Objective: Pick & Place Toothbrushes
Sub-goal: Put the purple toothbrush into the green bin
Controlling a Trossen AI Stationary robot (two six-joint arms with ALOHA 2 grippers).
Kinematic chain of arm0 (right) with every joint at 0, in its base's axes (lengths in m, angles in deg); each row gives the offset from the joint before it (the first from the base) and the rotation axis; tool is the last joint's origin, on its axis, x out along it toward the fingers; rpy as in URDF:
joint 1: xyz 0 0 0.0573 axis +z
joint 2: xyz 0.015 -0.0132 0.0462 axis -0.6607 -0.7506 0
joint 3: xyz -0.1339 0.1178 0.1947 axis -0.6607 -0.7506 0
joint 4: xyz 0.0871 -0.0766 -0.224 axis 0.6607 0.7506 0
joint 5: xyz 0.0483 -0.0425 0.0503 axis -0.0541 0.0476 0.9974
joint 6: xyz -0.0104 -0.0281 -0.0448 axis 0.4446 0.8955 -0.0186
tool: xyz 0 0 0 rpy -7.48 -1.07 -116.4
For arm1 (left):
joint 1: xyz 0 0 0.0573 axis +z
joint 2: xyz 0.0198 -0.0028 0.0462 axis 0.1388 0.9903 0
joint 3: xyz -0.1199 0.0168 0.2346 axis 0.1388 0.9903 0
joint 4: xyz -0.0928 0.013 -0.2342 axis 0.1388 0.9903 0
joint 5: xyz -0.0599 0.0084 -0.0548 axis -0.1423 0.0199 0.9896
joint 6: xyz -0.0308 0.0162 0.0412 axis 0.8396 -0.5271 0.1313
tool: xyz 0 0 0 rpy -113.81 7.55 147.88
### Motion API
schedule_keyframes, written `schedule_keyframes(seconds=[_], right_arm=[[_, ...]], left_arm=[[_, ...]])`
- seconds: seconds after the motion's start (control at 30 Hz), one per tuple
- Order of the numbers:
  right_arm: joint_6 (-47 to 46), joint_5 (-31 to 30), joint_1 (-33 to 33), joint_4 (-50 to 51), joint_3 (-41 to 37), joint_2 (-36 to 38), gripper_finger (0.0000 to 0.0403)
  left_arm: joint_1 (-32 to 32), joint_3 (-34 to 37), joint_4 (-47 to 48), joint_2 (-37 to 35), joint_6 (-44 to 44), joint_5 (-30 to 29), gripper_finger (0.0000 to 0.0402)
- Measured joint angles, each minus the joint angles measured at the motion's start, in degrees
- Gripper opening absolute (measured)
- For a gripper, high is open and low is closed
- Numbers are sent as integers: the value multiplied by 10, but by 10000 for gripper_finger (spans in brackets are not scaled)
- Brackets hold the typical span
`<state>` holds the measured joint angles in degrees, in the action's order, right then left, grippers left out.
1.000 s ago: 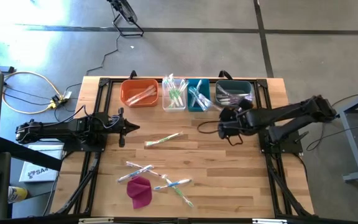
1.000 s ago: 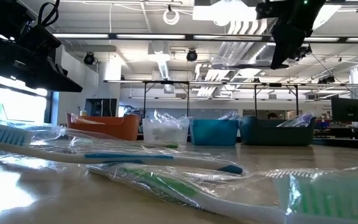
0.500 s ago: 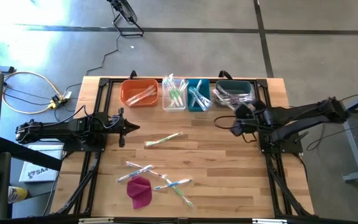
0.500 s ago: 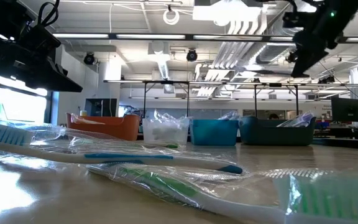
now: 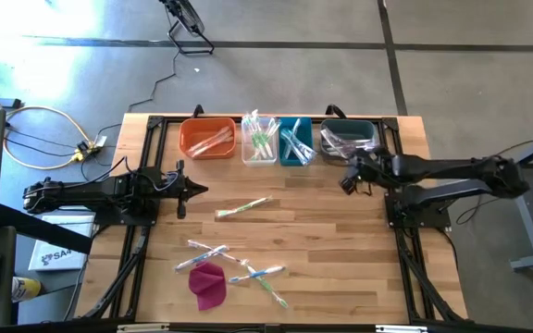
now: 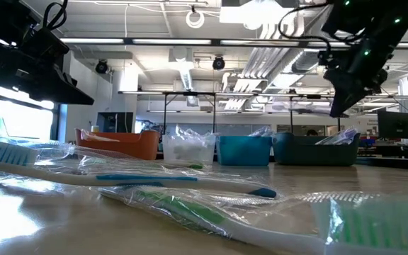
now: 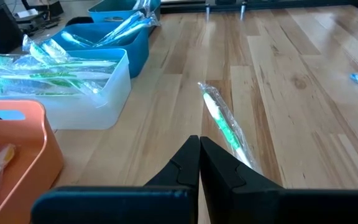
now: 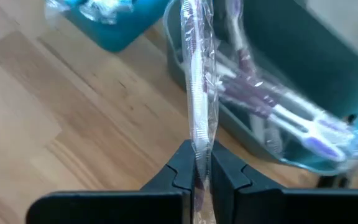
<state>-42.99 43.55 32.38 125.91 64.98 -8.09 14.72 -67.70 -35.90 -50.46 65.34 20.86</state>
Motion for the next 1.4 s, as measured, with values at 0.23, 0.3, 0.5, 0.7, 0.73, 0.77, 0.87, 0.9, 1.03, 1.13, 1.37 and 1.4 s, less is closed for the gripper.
schedule_keyframes(seconds=[0.23, 0.3, 0.5, 0.7, 0.73, 0.77, 0.87, 0.9, 1.03, 1.13, 1.37, 1.4], right_arm=[[53, 33, -99, -19, 0, -54, 14], [90, 34, -119, -38, 0, -68, 14], [190, 33, -176, -110, 0, -98, 14], [270, 34, -228, -116, 0, -116, 14], [278, 34, -234, -111, 0, -119, 14], [286, 36, -240, -108, 0, -122, 14], [302, 54, -255, -100, 0, -132, 14], [303, 58, -260, -96, 0, -135, 14], [323, 60, -279, -91, 0, -149, 14], [338, 61, -293, -92, 0, -162, 14], [344, 61, -309, -99, 0, -175, 26], [344, 61, -309, -102, 0, -175, 33]], left_arm=[[0, 0, -2, 0, -6, -4, 6], [0, 0, -2, 0, -16, -5, 6], [0, 0, -2, 0, -31, -5, 6], [0, 0, -3, 0, -31, -5, 6], [0, 0, -3, 0, -33, -5, 6], [0, 0, -3, 0, -36, -5, 6], [0, 0, -3, 0, -52, -6, 6], [0, 0, -3, 0, -58, -6, 6], [0, 0, -3, 0, -72, -7, 6], [0, 0, -6, 0, -76, -7, 6], [0, 0, -9, 0, -84, -7, 6], [0, 0, -9, 0, -88, -7, 6]])
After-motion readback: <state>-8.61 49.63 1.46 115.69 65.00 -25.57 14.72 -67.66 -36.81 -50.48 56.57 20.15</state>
